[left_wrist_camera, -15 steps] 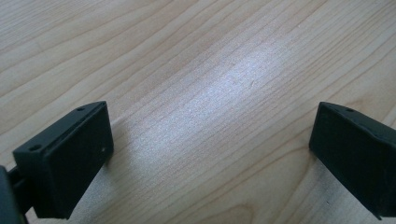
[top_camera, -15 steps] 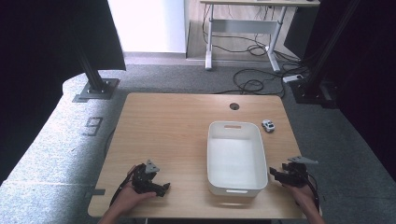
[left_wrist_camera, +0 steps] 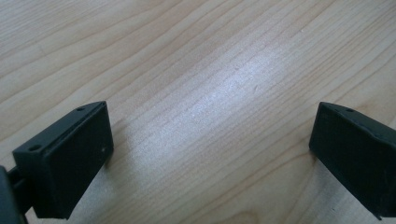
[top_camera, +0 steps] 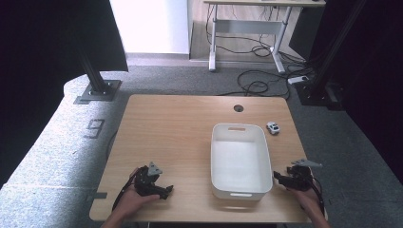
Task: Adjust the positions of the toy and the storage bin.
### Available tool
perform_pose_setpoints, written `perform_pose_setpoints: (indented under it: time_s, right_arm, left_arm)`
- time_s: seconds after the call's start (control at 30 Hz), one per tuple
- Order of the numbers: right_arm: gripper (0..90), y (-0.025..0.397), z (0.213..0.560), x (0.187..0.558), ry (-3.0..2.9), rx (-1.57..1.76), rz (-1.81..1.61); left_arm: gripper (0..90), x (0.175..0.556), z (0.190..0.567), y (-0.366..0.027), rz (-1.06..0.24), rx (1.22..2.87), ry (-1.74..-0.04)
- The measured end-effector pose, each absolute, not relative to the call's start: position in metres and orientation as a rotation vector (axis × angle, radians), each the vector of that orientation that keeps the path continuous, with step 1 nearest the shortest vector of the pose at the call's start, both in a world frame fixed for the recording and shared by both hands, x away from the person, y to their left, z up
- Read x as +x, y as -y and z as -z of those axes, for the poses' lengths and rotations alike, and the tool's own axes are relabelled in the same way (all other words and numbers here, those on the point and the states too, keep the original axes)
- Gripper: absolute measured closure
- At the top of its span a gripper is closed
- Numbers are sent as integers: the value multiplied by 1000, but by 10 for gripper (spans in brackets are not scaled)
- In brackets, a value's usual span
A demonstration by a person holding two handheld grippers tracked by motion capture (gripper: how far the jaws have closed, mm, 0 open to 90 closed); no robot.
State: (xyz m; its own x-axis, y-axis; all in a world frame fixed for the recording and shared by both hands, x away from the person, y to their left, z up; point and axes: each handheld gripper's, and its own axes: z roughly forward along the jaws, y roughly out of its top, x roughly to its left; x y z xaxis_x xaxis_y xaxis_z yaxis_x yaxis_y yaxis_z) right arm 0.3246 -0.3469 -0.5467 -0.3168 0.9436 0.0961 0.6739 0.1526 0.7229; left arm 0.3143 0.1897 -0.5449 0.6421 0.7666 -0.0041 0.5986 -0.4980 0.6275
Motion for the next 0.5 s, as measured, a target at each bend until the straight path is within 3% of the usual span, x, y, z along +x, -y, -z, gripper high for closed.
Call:
perform_pose_setpoints:
  time_s: [0.5]
  right_arm:
    - [316,349,542,326,-2044,1540,-993]
  left_arm:
    - [0,323,542,-196,-373,2269,-1141]
